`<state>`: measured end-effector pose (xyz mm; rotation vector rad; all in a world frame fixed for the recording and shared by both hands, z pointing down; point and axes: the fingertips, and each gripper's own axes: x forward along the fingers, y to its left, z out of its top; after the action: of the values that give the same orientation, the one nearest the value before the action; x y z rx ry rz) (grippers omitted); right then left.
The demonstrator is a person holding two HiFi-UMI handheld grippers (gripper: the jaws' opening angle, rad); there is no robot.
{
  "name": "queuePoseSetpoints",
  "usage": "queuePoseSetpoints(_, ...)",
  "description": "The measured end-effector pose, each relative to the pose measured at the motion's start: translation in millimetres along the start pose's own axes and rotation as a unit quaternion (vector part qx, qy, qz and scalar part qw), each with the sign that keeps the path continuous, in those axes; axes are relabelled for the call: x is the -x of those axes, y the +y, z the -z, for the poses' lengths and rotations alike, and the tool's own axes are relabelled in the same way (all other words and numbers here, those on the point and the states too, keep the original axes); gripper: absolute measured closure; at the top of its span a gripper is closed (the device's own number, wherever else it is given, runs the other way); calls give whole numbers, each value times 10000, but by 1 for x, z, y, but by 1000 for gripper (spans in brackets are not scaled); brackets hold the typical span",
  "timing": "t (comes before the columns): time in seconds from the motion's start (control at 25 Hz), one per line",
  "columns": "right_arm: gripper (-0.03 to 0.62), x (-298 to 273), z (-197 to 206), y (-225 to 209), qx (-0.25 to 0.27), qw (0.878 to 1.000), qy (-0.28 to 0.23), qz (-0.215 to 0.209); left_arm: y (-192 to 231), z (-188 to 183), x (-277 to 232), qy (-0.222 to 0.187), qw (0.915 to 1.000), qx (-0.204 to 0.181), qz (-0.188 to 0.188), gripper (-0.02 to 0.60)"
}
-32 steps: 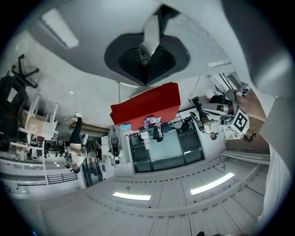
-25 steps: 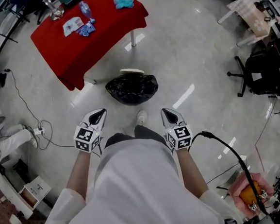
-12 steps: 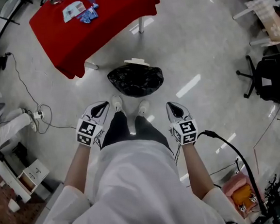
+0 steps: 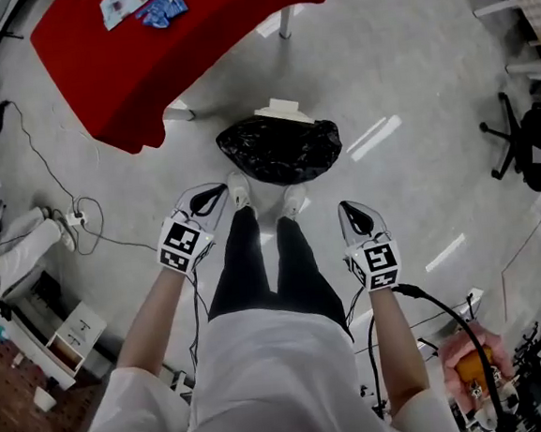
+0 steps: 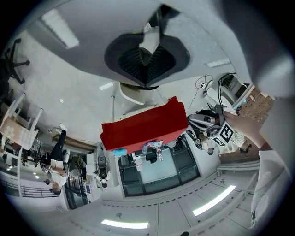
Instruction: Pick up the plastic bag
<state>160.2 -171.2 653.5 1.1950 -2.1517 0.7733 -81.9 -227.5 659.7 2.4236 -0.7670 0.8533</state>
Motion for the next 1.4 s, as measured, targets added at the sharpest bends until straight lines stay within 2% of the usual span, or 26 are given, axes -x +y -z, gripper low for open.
queuePoseSetpoints(0.16, 591, -47, 29, -15, -113, 9997, 220, 32, 31, 36, -41, 185, 9998, 53, 81, 577)
queuePoseSetpoints(0.44, 591, -128, 73, -51, -516, 9979, 361, 142, 76, 110, -116, 611, 9963, 564, 200, 577)
queuePoseSetpoints(0.56, 589, -161, 93, -66, -695, 9965, 412, 194, 91, 140, -144, 815, 9941, 689, 183, 572)
queuePoseSetpoints(0.64, 556, -183, 109, -76, -790, 9955, 480, 220, 105, 159, -161, 933, 9926, 764, 127, 559)
queuePoseSetpoints(0.72, 549, -202, 126, -88, -866, 9943, 563, 263, 122, 179, -178, 1029, 9900, 960, 6, 541)
queuePoseSetpoints(0.92, 545, -238, 176, -132, -1074, 9894, 797, 561, 177, 226, -211, 1113, 9765, 1758, -558, 538)
queuePoseSetpoints(1.04, 515, -254, 206, -161, -1283, 9843, 950, 758, 201, 254, -227, 1223, 9665, 2122, -772, 501)
queuePoseSetpoints(1.24, 462, -270, 241, -191, -1897, 9709, 1072, 991, 216, 294, -246, 1438, 9482, 2734, -740, 424)
queuePoseSetpoints(1.4, 374, -278, 256, -199, -2313, 9608, 1093, 1066, 219, 302, -260, 1495, 9437, 2873, -677, 393)
